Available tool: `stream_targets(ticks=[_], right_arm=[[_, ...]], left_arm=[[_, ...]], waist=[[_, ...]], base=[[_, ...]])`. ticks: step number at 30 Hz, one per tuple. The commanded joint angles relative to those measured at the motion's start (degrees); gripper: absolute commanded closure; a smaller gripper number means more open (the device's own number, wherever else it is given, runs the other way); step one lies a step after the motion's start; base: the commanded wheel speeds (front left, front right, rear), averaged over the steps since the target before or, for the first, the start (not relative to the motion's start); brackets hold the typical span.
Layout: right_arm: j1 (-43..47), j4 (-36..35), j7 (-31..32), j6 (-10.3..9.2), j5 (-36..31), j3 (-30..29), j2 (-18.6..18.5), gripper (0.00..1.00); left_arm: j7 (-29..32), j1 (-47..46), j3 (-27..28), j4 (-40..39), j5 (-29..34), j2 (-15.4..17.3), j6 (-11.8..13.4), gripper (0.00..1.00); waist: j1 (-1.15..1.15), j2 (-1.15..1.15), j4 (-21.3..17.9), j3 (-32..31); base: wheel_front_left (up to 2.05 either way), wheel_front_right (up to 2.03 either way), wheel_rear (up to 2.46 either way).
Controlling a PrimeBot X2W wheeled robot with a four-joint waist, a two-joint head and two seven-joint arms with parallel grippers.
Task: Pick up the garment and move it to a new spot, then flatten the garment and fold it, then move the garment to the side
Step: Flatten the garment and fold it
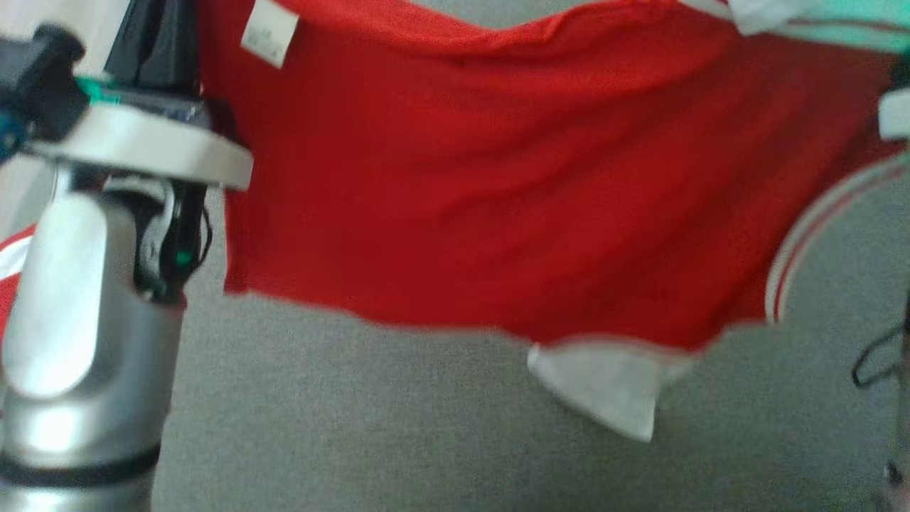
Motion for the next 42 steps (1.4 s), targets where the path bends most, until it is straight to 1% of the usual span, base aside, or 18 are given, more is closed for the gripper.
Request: stream_targets(ticks=[1,3,5,9,11,13,17,19,22,25,27,30,33,37,40,42], right_arm=[[-4.88,-0.07,-0.62,0.43,0.69,1.58,-0.61,1.0],[-9.76,4.51,-3.43,0.43,0.81,3.23,-1.11,1.0],[-14.79,10.8,-6.54,0.43,1.82,4.53,-0.72,1.0],[-25.02,25.03,-13.42,0.43,2.54,7.43,0.12,1.0],[-29.44,32.86,-15.93,0.43,2.92,8.84,1.21,1.0],[-32.86,40.42,-16.86,0.43,3.02,11.24,2.55,1.0],[-37.29,52.93,-17.89,0.43,2.94,16.04,5.01,1.0],[-38.51,58.44,-17.22,0.43,3.39,17.87,6.27,1.0],[-39.34,64.86,-15.6,0.43,4.31,20.62,7.85,1.0],[-38.99,68.56,-14.73,0.43,5.34,23.54,8.89,1.0],[-37.86,69.77,-15.06,0.43,6.85,24.81,9.25,1.0],[-35.04,70.22,-16.35,0.43,9.42,26.52,9.48,1.0],[-31.38,69.05,-18.31,0.43,12.1,28.25,9.16,1.0],[-26.64,66.2,-20.65,0.43,15.02,29.69,8.17,1.0],[-20.79,62.16,-22.38,0.43,17.3,31.08,6.74,1.0],[-16.15,58.61,-23.15,0.43,18.65,31.07,5.22,1.0]], left_arm=[[-1.23,-5.94,2.02,-0.54,-0.55,1.08,-0.47,1.0],[-3.57,-9.82,1.9,4.06,-0.79,0.59,-1.59,1.0],[-5.89,-14.14,1.65,9.3,-0.53,0.42,-2.59,1.0],[-9.79,-23.65,1.29,21.14,0.14,-0.37,-3.97,1.0],[-10.7,-27.45,1.05,27.96,0.6,-0.85,-4.36,1.0],[-11.04,-30.27,0.21,34.79,1.13,-1.54,-4.75,1.0],[-11.28,-33.63,-1.04,47.68,1.04,-3.31,-5.46,1.0],[-10.72,-34.27,-1.25,53.72,0.47,-4.19,-5.67,1.0],[-9.43,-34.84,-1.37,61.04,-0.55,-5.21,-6.02,1.0],[-9.47,-35.01,-1.24,65.57,-1.64,-6.03,-6.35,1.0],[-9.41,-34.5,-1.58,67.86,-1.91,-6.42,-6.56,1.0],[-9.85,-32.71,-0.97,69.47,-3.42,-6.89,-6.83,1.0],[-11.07,-30.35,0.22,68.71,-5.56,-7.25,-7.15,1.0],[-11.59,-26.94,0.55,65.75,-6.5,-7.22,-7.31,1.0],[-11.65,-21.26,1.88,57.61,-6.58,-6.25,-7.35,1.0],[-11.66,-15.87,3.26,50.76,-6.02,-5.81,-7.36,1.0]], waist=[[0.0,0.0,0.05,0.99],[0.0,0.0,-0.04,1.89],[0.0,0.0,-0.23,2.98],[0.0,0.0,-0.09,4.85],[0.0,0.0,-0.23,5.42],[0.0,0.0,-0.42,6.02],[0.0,0.0,-0.85,8.21],[0.0,0.0,-1.26,9.93],[0.0,0.0,-1.94,12.98],[0.0,0.0,-2.51,16.08],[0.0,0.0,-2.66,17.5],[0.0,0.0,-2.95,18.64],[0.0,0.0,-3.03,18.96],[0.0,0.0,-2.76,18.97],[0.0,0.0,-2.65,18.27],[0.0,0.0,-2.41,17.28]], base=[[0.0,0.0,0.0],[0.0,0.0,0.0],[0.0,0.0,0.0],[0.0,0.0,0.0],[0.0,0.0,0.0],[0.0,0.0,0.0],[0.0,0.0,0.0],[0.0,0.0,0.0],[0.0,0.0,0.0],[0.0,0.0,0.0],[0.0,0.0,0.0],[0.0,0.0,0.0],[0.0,0.0,0.0],[0.0,0.0,0.0],[0.0,0.0,0.0],[0.0,0.0,0.0]])
